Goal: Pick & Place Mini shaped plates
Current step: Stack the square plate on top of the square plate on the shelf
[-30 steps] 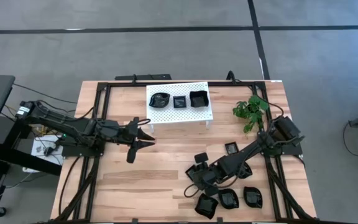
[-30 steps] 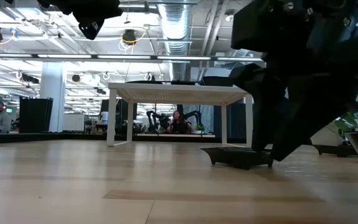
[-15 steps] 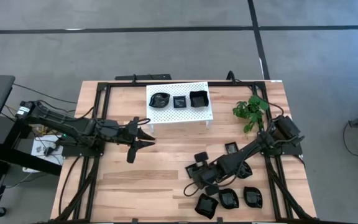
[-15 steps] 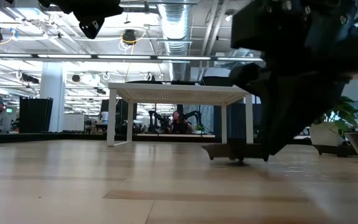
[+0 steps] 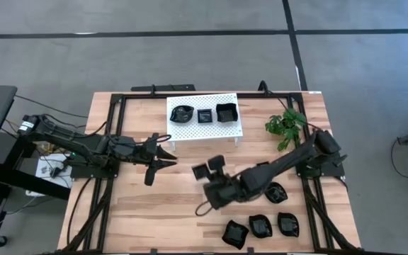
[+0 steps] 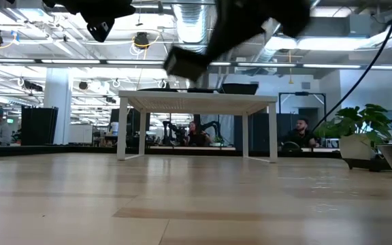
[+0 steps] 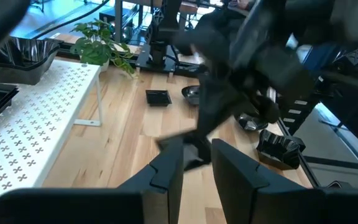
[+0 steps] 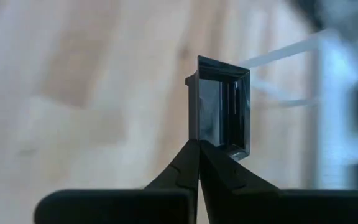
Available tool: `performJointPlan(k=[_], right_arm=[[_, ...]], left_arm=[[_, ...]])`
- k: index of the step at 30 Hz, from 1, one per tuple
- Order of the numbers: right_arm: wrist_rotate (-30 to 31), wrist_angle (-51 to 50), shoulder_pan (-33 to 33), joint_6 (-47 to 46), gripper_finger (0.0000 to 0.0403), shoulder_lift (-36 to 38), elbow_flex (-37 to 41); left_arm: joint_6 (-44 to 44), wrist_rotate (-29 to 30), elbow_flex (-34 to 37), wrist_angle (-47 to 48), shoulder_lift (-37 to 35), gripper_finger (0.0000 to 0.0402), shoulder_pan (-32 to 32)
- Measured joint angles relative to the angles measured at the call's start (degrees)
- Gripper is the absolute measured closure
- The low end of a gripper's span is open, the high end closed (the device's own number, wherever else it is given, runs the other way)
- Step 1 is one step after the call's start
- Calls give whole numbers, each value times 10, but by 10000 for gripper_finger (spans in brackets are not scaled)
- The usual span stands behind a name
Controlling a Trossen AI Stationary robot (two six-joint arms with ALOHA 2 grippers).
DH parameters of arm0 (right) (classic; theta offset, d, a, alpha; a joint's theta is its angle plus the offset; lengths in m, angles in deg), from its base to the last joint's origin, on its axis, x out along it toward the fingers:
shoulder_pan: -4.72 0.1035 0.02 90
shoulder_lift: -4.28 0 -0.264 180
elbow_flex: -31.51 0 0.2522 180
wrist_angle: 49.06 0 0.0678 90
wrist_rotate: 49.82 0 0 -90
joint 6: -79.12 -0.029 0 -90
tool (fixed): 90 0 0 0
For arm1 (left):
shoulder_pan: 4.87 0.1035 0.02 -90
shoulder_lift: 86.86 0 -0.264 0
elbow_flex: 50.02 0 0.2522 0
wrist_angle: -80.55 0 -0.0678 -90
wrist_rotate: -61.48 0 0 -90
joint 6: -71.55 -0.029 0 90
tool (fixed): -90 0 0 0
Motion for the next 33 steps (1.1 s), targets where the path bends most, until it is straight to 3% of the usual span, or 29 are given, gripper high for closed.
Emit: performJointPlan(k=[11, 20, 33], right_arm=[[53, -103, -121, 135, 399, 1, -120], [50, -135, -207, 185, 400, 1, -124], [14, -134, -267, 191, 400, 0, -124]], left_arm=[[0, 0, 0, 0, 0, 317, 0], [0, 0, 0, 1, 0, 317, 0], [0, 0, 0, 5, 0, 317, 0]])
